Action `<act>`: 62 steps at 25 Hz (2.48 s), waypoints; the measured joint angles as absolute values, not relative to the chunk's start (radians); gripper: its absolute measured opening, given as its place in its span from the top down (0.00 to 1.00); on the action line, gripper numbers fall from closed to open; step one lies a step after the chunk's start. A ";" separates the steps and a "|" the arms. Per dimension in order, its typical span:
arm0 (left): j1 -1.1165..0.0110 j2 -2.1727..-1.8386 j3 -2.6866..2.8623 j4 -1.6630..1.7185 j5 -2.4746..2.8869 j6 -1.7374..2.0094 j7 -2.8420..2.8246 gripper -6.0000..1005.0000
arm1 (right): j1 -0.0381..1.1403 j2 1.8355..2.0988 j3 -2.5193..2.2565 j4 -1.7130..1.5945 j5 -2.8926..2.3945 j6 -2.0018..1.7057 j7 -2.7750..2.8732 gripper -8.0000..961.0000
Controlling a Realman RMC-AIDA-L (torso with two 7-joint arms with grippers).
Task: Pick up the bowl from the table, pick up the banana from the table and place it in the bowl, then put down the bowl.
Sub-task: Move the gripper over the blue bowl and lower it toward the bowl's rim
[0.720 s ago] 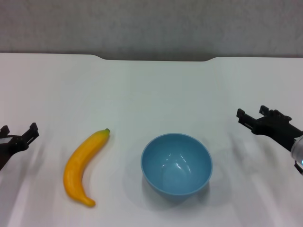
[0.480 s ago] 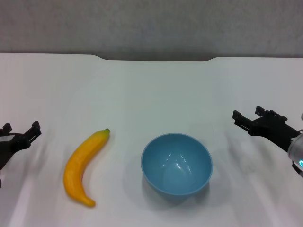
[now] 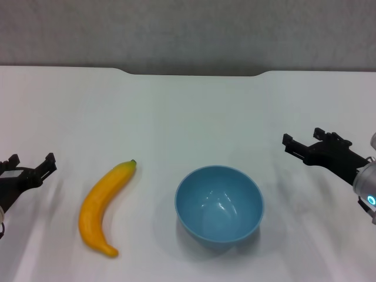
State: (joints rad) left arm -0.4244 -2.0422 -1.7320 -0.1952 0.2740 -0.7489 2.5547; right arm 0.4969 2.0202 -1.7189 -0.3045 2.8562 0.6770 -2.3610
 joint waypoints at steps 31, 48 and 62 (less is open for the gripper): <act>-0.227 -2.026 -1.688 -0.846 1.207 -0.599 1.703 0.11 | 0.280 1.984 -1.627 -1.107 1.593 0.523 -1.197 0.08; -0.236 -2.034 -1.691 -0.861 1.288 -0.580 1.660 0.11 | 0.585 2.001 -1.366 -0.998 0.944 1.086 -0.558 0.08; -0.249 -2.037 -1.695 -0.857 1.289 -0.577 1.663 0.11 | 0.692 2.009 -1.360 -0.749 0.915 1.062 -0.571 0.08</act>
